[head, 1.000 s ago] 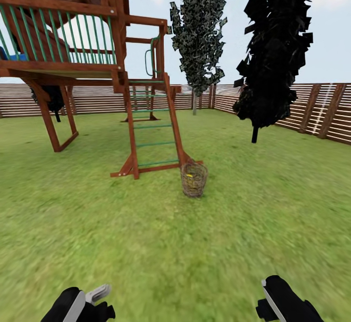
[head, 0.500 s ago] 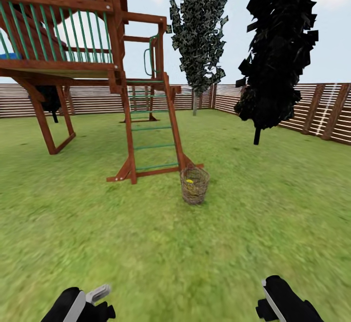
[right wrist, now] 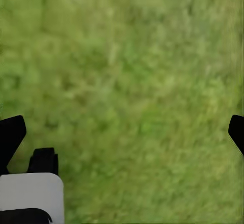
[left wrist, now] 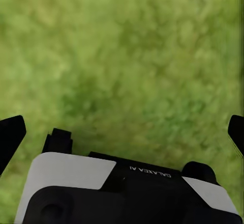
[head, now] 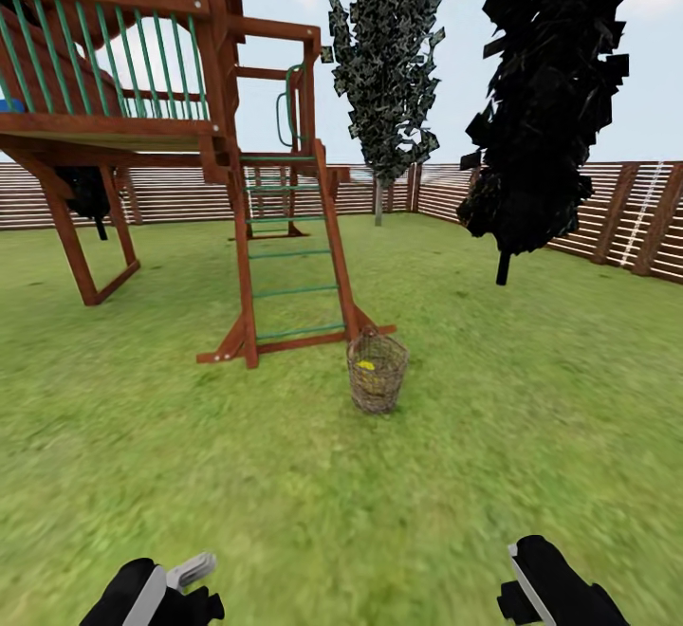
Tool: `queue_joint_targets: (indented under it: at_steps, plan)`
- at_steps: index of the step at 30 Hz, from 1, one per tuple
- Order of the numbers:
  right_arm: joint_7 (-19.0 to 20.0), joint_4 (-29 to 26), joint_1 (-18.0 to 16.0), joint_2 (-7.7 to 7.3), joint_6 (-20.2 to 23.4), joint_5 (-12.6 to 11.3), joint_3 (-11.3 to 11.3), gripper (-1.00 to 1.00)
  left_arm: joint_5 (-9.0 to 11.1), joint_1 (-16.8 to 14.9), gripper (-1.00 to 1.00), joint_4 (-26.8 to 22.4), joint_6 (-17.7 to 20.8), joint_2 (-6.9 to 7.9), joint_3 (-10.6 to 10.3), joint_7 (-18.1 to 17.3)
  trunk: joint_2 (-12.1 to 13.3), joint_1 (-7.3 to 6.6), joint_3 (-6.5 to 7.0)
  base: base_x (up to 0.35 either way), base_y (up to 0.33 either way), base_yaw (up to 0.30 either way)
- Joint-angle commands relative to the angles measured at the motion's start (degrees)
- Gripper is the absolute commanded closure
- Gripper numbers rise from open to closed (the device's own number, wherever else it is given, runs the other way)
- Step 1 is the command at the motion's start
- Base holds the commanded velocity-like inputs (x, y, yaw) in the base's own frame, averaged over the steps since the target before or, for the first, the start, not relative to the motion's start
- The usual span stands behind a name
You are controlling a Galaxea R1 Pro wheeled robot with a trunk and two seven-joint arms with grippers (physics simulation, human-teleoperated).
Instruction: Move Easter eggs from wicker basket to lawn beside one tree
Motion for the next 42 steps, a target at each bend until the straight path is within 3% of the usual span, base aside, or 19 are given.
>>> queue_joint_targets:
  at_steps: [1, 42]
  plan:
    - [-0.01, -0.07, -0.03, -0.05, 0.31, 0.19, 0.33, -1.0, 0.61, -0.02, -1.0, -0.09, 0.26, 0.0, 0.07, 0.5, -0.03, 0.04, -0.07, 0.35, -0.003, 0.0]
    - [-0.01, -0.07, -0.03, -0.13, 0.31, 0.18, 0.33, -1.0, 0.61, -0.02, -1.0, -0.03, 0.26, 0.02, 0.13, 0.5, -0.03, 0.04, -0.07, 0.35, 0.0, 0.0]
